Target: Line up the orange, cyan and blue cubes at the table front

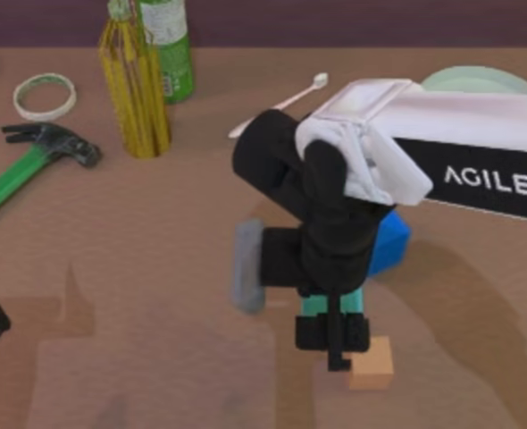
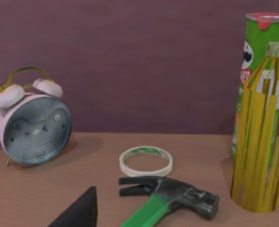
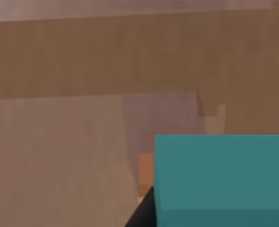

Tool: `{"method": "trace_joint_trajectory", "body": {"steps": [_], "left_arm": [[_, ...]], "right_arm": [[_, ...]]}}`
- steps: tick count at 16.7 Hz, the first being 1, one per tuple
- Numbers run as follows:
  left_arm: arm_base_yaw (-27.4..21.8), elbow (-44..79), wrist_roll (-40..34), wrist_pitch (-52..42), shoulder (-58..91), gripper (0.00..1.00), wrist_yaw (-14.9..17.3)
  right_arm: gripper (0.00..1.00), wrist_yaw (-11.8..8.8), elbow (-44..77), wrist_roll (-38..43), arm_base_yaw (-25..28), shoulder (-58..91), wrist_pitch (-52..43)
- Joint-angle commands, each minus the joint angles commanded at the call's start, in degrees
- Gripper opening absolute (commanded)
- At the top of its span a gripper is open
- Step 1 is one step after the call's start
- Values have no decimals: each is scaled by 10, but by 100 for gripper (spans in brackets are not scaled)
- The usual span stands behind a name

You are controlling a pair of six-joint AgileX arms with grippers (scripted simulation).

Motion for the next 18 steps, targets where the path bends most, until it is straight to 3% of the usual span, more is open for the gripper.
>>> {"method": "trace_joint_trajectory", "body": {"steps": [4,9,18], "left_arm": [[0,0,0,0,0,100,0],[0,0,0,0,0,100,0],[0,0,0,0,0,100,0]], "right_arm": [[0,1,8,17,49,-5,-5],[0,0,-1,18,46,0,5],[0,1,-81,19,49,49,138]]}}
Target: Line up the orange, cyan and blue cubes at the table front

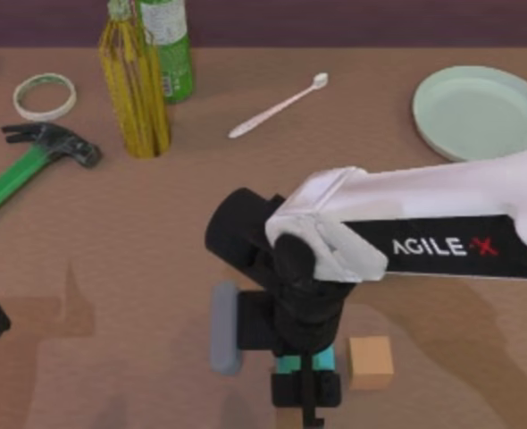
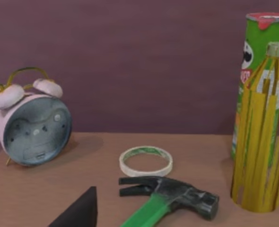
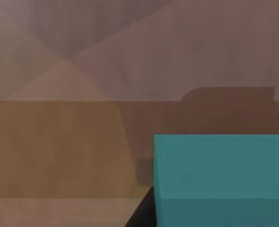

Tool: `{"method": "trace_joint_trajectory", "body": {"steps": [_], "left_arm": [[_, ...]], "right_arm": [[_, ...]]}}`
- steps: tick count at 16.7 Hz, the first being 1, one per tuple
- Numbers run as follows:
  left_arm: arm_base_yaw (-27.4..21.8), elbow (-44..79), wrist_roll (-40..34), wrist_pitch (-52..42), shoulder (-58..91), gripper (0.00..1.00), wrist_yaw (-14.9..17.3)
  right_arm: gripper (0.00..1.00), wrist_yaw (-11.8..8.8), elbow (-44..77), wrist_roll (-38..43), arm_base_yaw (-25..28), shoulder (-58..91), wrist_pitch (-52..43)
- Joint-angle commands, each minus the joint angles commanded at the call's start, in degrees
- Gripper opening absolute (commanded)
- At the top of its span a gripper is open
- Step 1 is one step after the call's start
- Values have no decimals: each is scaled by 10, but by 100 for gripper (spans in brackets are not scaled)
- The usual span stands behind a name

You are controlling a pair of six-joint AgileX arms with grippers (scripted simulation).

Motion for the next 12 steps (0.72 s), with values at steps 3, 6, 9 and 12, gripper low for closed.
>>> {"method": "trace_joint_trajectory", "body": {"steps": [3,6,9,12], "left_arm": [[0,0,0,0,0,100,0],[0,0,0,0,0,100,0],[0,0,0,0,0,100,0],[0,0,0,0,0,100,0]], "right_arm": [[8,0,0,0,0,0,0],[30,0,0,0,0,0,0],[53,0,0,0,0,0,0],[75,0,0,0,0,0,0]]}}
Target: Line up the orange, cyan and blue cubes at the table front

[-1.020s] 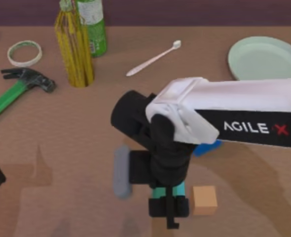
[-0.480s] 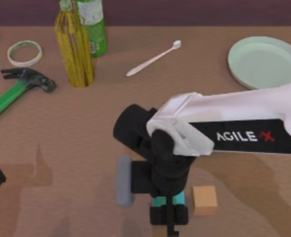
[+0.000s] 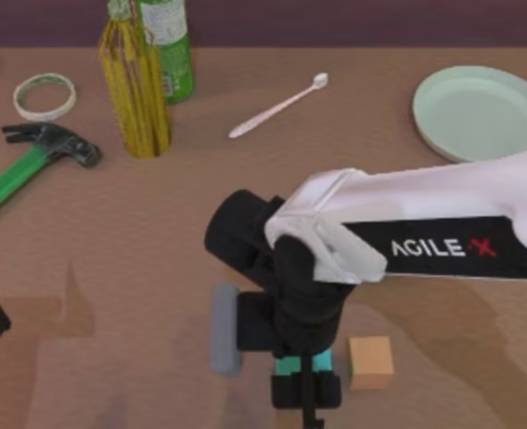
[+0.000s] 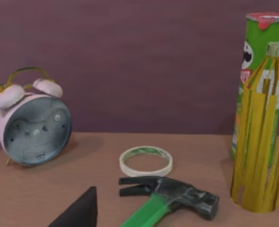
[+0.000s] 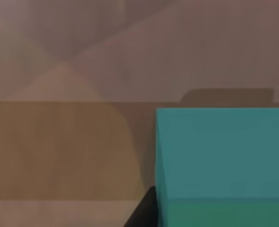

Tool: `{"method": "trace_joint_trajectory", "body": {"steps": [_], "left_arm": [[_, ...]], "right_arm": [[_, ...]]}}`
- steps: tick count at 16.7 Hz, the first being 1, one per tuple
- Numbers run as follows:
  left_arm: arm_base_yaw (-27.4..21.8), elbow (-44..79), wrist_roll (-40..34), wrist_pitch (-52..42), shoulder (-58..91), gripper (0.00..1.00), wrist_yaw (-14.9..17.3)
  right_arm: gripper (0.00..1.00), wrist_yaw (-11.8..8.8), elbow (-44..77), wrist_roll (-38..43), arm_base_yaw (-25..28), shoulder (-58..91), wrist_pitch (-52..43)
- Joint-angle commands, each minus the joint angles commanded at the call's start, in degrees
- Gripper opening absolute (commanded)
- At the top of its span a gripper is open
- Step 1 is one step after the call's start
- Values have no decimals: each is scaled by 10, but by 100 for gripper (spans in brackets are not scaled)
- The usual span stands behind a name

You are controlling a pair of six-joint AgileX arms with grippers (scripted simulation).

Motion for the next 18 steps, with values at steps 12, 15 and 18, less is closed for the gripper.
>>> {"method": "trace_joint_trajectory", "body": {"steps": [12,15,18], "left_arm": [[0,0,0,0,0,100,0],[0,0,0,0,0,100,0],[0,0,0,0,0,100,0]], "right_arm": [[100,0,0,0,-1,0,0],[100,0,16,0,0,-9,-24],[100,-1,52,-1,2,-33,-90]]}}
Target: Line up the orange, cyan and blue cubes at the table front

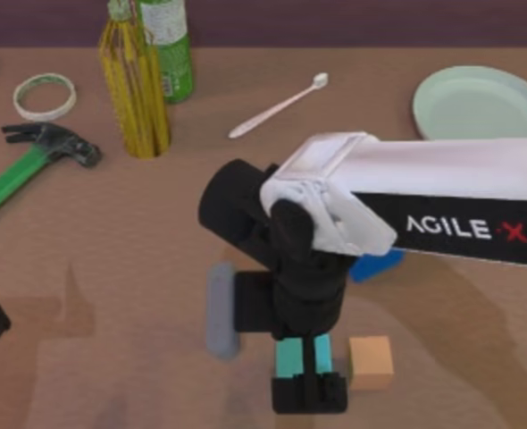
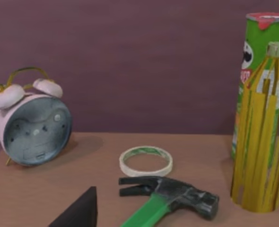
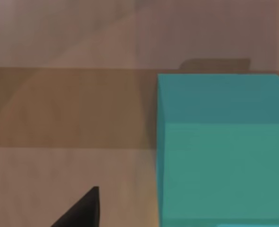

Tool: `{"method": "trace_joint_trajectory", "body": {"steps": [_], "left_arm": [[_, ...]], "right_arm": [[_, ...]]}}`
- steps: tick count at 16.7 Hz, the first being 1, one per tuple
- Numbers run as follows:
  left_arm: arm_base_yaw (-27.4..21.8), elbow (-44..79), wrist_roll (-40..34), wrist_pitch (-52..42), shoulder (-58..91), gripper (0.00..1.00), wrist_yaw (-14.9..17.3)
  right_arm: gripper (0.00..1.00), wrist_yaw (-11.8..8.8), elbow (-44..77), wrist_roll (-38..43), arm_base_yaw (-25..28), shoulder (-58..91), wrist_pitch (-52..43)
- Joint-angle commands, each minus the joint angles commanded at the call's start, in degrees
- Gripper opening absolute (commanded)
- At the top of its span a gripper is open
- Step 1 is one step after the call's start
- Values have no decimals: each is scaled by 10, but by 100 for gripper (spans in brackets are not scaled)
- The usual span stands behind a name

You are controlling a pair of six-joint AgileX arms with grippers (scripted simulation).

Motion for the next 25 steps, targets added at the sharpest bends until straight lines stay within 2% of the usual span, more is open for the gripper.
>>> {"method": "trace_joint_trajectory", "body": {"steps": [3,10,14,20,23,25], "left_arm": [[0,0,0,0,0,100,0],[0,0,0,0,0,100,0],[0,0,0,0,0,100,0],[0,0,0,0,0,100,0],[0,0,0,0,0,100,0],[0,0,0,0,0,100,0]], "right_arm": [[100,0,29,-1,2,-23,-47],[100,1,47,21,-14,-12,-56],[100,2,114,122,-73,36,-83],[100,4,233,332,-189,115,-127],[100,5,269,385,-226,134,-137],[100,5,273,391,-230,136,-138]]}}
